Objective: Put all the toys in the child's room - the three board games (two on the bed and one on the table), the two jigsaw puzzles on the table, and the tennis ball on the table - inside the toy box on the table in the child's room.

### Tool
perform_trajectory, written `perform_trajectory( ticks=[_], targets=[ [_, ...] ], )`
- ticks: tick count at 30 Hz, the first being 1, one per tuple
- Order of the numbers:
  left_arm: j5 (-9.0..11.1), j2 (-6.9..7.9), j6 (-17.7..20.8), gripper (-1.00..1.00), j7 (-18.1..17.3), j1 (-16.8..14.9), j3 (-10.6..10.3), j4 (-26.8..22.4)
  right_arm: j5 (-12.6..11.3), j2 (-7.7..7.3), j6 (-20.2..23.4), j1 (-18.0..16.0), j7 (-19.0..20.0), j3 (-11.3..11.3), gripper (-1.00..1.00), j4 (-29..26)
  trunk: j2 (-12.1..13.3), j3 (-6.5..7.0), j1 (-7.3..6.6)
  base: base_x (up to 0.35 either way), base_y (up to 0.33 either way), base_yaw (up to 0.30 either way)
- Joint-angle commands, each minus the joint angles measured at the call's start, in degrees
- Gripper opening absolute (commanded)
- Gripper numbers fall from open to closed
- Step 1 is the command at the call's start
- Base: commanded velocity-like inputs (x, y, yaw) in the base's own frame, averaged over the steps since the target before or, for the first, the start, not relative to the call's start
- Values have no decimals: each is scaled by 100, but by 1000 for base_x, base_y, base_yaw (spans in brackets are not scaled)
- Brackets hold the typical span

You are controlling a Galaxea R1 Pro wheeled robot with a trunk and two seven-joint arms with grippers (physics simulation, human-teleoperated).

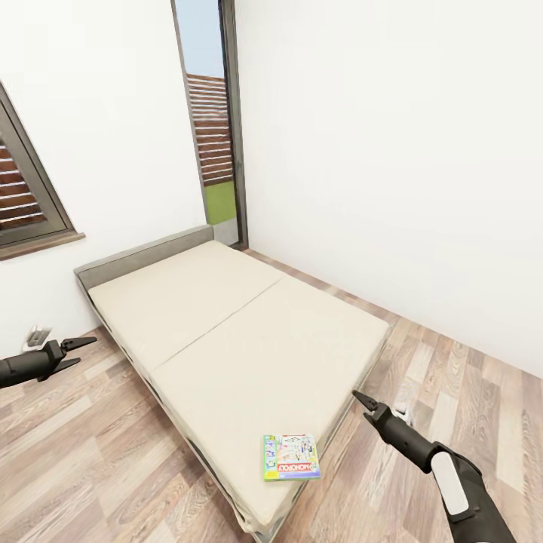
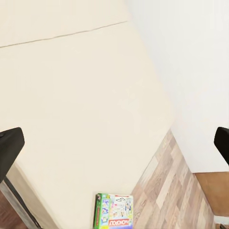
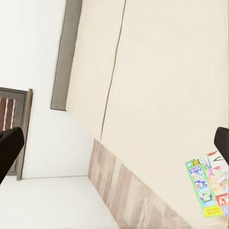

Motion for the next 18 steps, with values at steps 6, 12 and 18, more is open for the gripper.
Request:
perform_trajectory(
  ticks=[6, 12, 18],
  targets=[
    [-7, -18, 24, 100, -25, -7, 10, 3, -34, -237, 16, 12, 36, -14, 100, 637, -12, -11, 3, 0, 0, 0],
    [-6, -77, 25, 100, -31, -7, 10, 1, -102, -832, 20, 16, 292, -29, 100, 1870, -12, -11, 3, 0, 0, 0],
    [-5, -113, 35, 100, -38, -7, 2, 1, -114, -1077, -296, 17, 584, -34, 100, 2310, -12, -11, 3, 0, 0, 0]
  ],
)
